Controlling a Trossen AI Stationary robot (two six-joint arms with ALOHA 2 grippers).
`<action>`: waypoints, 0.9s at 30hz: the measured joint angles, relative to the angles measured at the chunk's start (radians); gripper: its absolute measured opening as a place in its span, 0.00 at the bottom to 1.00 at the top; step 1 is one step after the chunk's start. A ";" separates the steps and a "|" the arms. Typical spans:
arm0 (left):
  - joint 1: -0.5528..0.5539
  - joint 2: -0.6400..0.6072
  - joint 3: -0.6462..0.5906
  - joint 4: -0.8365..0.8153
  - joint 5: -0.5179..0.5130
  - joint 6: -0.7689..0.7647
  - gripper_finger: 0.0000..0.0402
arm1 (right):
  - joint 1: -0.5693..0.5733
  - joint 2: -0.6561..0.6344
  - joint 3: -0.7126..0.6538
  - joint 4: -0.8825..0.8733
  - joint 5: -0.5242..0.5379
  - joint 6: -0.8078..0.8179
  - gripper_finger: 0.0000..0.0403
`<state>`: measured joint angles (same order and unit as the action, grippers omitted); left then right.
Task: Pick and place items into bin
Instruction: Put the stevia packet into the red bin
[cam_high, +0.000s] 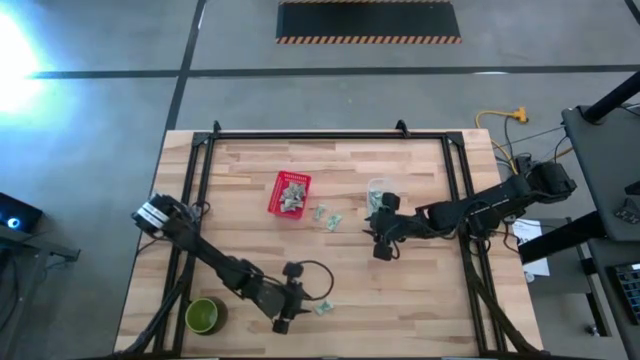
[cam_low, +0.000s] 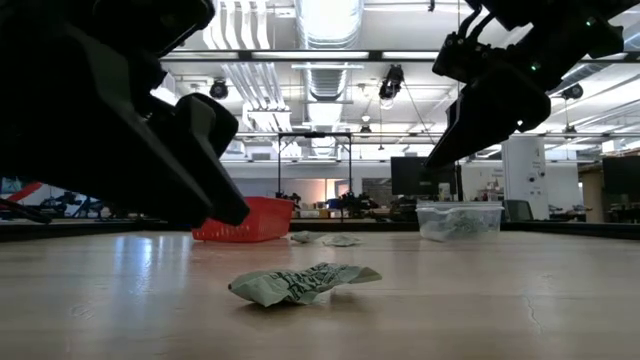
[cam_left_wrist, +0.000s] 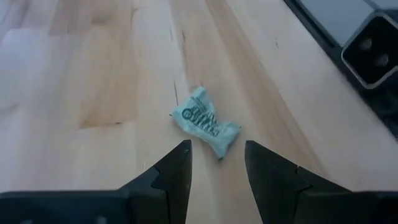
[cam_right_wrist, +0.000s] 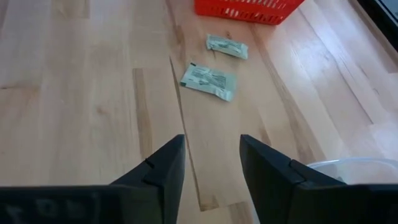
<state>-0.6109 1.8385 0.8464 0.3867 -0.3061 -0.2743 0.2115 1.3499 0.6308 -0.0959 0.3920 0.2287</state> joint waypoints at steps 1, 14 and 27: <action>0.000 0.003 0.005 0.000 0.000 -0.014 0.33 | 0.000 0.000 0.000 0.000 0.000 0.000 0.35; 0.000 0.074 0.049 -0.003 -0.005 -0.030 0.33 | 0.000 0.000 0.000 0.004 0.000 0.000 0.34; 0.001 0.098 0.058 0.004 -0.005 -0.042 0.33 | 0.000 0.000 -0.001 0.005 0.000 0.003 0.33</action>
<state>-0.6099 1.9362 0.9041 0.3906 -0.3112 -0.3168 0.2115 1.3495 0.6300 -0.0906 0.3920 0.2321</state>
